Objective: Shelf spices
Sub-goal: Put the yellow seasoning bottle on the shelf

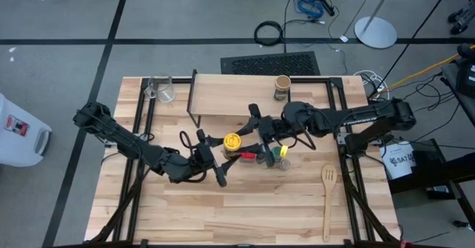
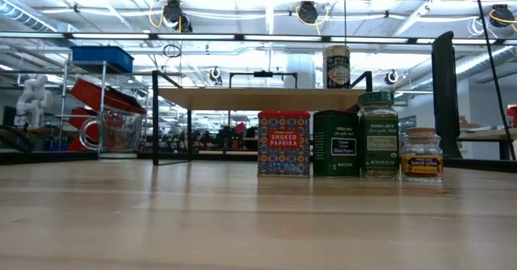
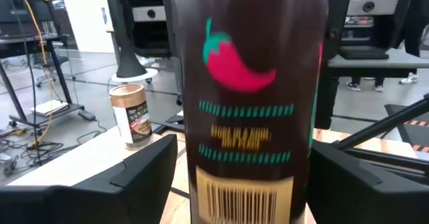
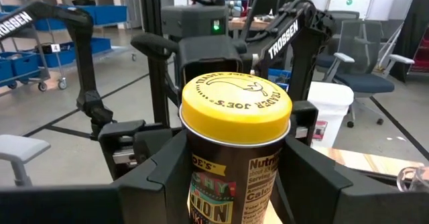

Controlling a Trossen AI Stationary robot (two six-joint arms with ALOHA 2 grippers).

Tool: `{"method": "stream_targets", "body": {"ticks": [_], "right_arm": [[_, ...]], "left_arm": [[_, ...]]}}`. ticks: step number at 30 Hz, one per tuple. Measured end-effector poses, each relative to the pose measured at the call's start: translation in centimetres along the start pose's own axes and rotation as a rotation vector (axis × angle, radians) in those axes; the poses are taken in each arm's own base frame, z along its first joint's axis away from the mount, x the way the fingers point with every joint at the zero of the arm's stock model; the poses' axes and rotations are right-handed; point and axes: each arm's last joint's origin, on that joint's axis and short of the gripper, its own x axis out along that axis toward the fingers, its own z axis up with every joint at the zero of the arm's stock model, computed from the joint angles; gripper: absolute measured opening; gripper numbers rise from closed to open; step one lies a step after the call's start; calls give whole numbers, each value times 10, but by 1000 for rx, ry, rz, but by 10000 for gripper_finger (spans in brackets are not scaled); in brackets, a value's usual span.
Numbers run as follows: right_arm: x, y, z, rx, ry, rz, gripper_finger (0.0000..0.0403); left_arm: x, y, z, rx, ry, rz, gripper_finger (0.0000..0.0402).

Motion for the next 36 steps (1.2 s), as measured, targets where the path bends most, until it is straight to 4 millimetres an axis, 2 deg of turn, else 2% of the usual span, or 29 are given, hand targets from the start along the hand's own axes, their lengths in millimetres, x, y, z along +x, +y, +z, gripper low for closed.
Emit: {"method": "stream_targets", "body": {"ticks": [23,31,36], "right_arm": [[-1,-1,1,-6,-9,-32,183],[0,-1,1,-10,-8,-30,183],[0,-1,0,-9,-4,-28,183]], "left_arm": [[0,1,-4,35,28,30,277],[-3,-1,-5,40,36,20,231],[-5,-3,-5,43,36,14,232]]}}
